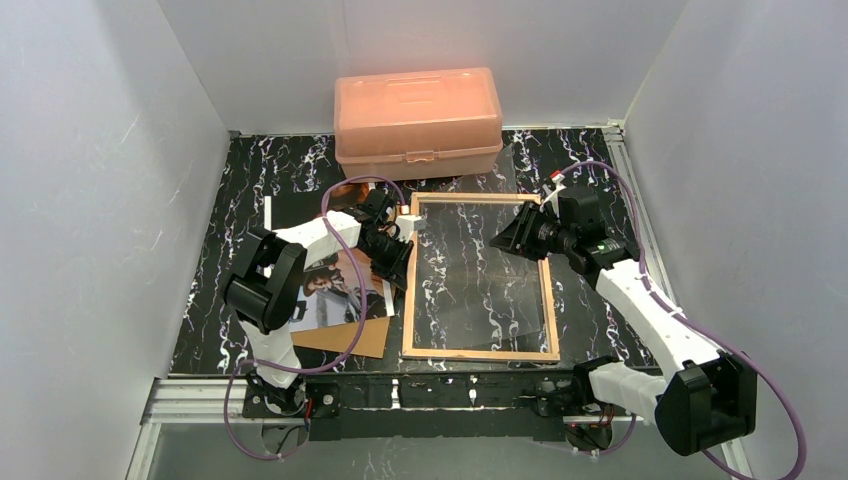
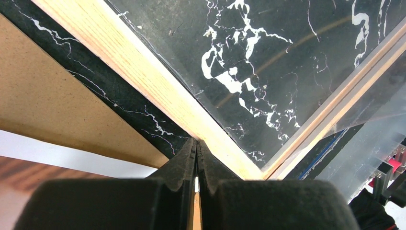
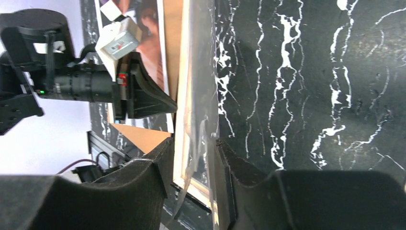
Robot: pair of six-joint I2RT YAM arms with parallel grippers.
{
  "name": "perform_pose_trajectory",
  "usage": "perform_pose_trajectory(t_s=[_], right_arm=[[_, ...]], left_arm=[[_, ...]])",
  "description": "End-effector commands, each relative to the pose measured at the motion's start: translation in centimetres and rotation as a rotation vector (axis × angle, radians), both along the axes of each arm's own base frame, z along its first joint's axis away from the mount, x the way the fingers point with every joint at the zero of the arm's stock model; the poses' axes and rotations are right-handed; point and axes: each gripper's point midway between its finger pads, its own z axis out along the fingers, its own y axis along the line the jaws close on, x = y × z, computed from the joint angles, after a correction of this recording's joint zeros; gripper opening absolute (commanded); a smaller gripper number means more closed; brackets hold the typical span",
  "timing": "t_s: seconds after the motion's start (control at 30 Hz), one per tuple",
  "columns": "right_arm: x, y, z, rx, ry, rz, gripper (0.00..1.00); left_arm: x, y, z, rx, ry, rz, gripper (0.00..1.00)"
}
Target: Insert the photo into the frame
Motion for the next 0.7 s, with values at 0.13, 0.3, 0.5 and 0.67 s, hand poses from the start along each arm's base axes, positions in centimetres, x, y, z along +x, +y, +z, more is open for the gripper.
perform_pose_trajectory(t_s=[0.13, 0.3, 0.5, 0.67], right_arm=[[-0.2, 1.8, 5.0, 0.125, -0.039, 0.032, 0.47], [0.0, 1.8, 5.2, 0.106, -0.032, 0.031, 0.66], [-0.4, 1.6, 4.8, 0.078, -0.013, 0.05, 0.69], [-0.6, 1.6, 5.6, 0.072, -0.013, 0.06, 0.66]], left_arm=[[0.2, -0.7, 1.3, -0.05, -0.03, -0.018, 0.0], [0.1, -0.6, 1.3, -0.05, -0.028, -0.018, 0.0], [0.2, -0.7, 1.4, -0.052, -0.026, -0.017, 0.0], [0.2, -0.6, 1.4, -0.051, -0.026, -0.017, 0.0]])
